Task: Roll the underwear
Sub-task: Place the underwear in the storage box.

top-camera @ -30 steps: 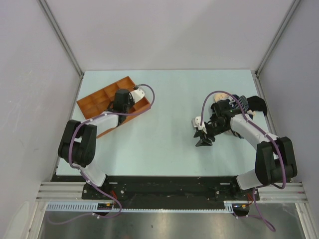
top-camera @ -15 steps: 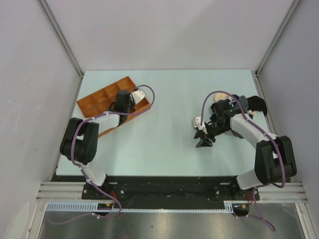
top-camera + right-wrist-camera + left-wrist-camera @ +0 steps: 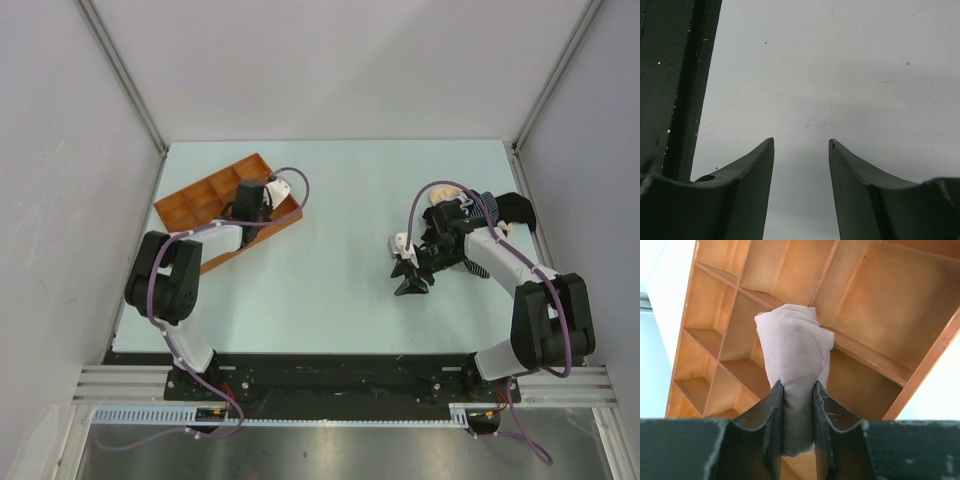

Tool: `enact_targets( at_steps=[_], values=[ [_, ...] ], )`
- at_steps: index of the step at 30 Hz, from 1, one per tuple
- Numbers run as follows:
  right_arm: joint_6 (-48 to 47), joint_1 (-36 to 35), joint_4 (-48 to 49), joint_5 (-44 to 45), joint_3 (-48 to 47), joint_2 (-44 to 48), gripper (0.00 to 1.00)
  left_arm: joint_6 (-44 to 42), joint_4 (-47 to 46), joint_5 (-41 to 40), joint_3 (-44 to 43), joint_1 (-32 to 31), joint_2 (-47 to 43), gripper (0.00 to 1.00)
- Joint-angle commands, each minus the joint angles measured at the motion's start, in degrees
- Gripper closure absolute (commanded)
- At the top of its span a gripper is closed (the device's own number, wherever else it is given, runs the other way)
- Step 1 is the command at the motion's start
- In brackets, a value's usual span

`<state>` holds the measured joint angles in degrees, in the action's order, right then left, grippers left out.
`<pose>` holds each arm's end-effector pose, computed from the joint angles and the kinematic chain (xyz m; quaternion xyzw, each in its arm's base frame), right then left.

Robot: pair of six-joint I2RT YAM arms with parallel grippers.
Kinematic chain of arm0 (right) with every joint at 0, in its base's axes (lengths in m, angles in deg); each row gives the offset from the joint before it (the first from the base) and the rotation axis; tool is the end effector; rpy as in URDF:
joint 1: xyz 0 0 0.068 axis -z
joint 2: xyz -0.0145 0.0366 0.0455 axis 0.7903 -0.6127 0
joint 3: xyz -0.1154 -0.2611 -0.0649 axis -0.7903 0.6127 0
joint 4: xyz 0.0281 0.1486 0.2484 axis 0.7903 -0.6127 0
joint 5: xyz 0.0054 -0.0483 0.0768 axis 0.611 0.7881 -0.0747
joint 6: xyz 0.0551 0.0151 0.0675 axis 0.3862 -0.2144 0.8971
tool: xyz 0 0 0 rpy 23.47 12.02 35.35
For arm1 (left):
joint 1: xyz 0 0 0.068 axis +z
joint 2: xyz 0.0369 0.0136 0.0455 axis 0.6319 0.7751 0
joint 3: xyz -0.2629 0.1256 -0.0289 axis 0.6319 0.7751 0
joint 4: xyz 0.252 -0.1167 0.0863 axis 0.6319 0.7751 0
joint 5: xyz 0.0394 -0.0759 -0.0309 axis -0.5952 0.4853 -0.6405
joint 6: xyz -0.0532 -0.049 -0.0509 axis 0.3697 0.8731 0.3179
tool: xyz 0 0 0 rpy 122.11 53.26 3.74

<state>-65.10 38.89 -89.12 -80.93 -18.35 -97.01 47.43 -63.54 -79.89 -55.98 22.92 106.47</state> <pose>0.2536 0.1264 0.1954 -0.6829 0.5634 0.3420 0.3151 0.4183 -0.1019 0.1499 0.3153 0.8324 0.1725 0.4217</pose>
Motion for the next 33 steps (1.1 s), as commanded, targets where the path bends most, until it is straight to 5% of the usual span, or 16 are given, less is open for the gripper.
enact_targets(
  at_steps=[1,33],
  values=[
    [-1.5,0.6,-1.4,-2.6,-2.2,1.3,0.48,4.4,7.5,3.2,-3.2,-0.3,2.8,1.00],
    [-3.1,2.9,-3.7,-4.5,-3.1,3.6,0.48,10.0,36.8,19.4,-17.3,3.5,12.1,1.00]
  ],
)
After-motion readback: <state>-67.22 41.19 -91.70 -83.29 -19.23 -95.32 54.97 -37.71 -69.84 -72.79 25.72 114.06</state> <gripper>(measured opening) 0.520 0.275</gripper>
